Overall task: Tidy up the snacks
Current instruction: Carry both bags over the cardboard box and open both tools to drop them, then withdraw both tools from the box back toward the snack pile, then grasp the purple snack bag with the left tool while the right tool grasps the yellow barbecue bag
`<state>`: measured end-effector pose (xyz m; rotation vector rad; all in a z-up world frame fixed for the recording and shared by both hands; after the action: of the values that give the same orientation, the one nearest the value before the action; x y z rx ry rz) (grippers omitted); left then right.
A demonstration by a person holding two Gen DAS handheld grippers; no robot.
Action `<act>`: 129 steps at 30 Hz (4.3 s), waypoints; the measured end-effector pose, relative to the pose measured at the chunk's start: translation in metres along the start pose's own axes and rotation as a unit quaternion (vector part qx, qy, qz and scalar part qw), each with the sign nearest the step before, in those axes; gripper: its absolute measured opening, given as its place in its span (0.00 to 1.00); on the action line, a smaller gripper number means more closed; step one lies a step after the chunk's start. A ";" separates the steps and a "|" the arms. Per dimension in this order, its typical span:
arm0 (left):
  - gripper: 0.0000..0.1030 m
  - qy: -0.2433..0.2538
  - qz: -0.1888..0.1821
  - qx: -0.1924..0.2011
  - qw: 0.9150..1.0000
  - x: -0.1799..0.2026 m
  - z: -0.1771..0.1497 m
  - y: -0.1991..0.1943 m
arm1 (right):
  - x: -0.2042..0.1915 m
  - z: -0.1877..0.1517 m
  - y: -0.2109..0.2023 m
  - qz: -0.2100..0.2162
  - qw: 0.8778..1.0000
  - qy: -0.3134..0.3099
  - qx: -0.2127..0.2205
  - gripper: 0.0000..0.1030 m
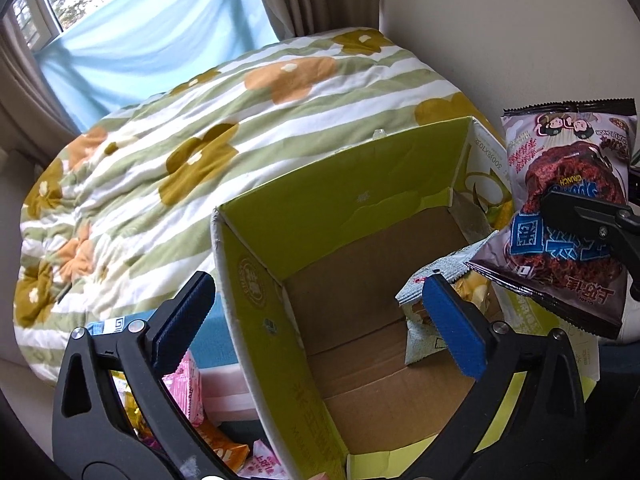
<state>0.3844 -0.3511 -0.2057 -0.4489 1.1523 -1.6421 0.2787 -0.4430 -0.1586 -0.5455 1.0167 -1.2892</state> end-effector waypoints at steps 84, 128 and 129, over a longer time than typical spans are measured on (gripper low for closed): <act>1.00 -0.128 -0.061 -0.017 0.990 -0.268 -0.325 -0.054 | -0.296 -0.247 0.077 0.088 0.994 0.026 -0.055 1.00; 0.74 -0.287 -0.137 -0.102 0.943 -0.246 -0.354 0.015 | -0.297 -0.290 0.136 0.181 0.974 0.040 -0.127 0.57; 0.74 -0.286 -0.139 -0.104 0.942 -0.245 -0.355 0.013 | -0.296 -0.291 0.132 0.178 0.975 0.037 -0.125 0.57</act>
<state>0.2220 0.0304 -0.3244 -1.1851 0.8432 -1.4764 0.1128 -0.0729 -0.3167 -0.4799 1.2853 -0.8757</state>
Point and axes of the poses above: each gripper's, at about its wrist camera, not at the fingertips, and y roughly the way its jaws point, x to its right, z to its top, the point moved 8 cm from there along y, roughly the way its jaws point, and after that the axes turned 8 degrees about z, right-handed, at the moved point
